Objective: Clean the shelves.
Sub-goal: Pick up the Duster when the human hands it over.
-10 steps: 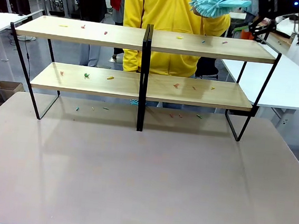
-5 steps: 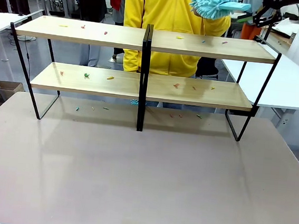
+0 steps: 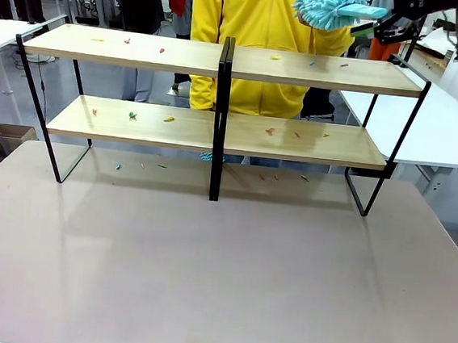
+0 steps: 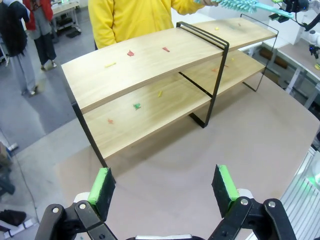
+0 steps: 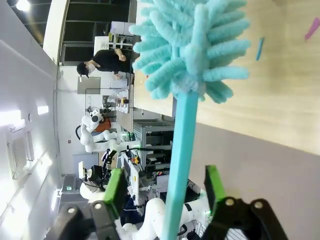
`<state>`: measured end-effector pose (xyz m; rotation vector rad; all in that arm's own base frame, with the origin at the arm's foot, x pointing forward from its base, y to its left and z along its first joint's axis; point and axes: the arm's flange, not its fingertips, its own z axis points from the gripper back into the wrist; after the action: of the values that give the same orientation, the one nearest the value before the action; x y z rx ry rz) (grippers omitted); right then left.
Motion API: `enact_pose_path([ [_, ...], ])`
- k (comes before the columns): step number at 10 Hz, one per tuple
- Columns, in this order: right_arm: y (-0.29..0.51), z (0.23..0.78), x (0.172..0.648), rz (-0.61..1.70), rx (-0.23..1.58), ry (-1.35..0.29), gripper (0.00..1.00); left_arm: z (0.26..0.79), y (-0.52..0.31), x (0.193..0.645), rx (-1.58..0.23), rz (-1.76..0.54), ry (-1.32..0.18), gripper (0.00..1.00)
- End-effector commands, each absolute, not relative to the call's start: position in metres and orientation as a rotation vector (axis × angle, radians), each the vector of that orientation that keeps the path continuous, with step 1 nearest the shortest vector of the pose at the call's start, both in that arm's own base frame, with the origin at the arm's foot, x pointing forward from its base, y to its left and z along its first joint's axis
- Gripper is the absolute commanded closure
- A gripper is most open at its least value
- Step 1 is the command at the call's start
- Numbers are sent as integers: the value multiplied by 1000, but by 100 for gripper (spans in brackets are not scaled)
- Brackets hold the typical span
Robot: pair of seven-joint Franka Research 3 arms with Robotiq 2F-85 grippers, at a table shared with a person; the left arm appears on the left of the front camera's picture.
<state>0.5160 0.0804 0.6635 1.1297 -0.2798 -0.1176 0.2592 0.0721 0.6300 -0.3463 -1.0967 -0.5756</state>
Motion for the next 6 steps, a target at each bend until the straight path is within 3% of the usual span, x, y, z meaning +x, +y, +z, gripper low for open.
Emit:
enact_pose_path([
  [1, 81, 668, 520, -121, 1135, -267, 100, 631, 72, 260, -350, -576, -1106, 0],
  [3, 77, 670, 519, -122, 1129, -293, 100, 631, 72, 260, -350, -576, -1106, 0],
  [4, 75, 669, 519, -130, 1127, -303, 85, 631, 72, 260, -350, -576, -1106, 0],
  [6, 71, 667, 518, -140, 1119, -314, 100, 631, 72, 260, -350, -576, -1106, 0],
])
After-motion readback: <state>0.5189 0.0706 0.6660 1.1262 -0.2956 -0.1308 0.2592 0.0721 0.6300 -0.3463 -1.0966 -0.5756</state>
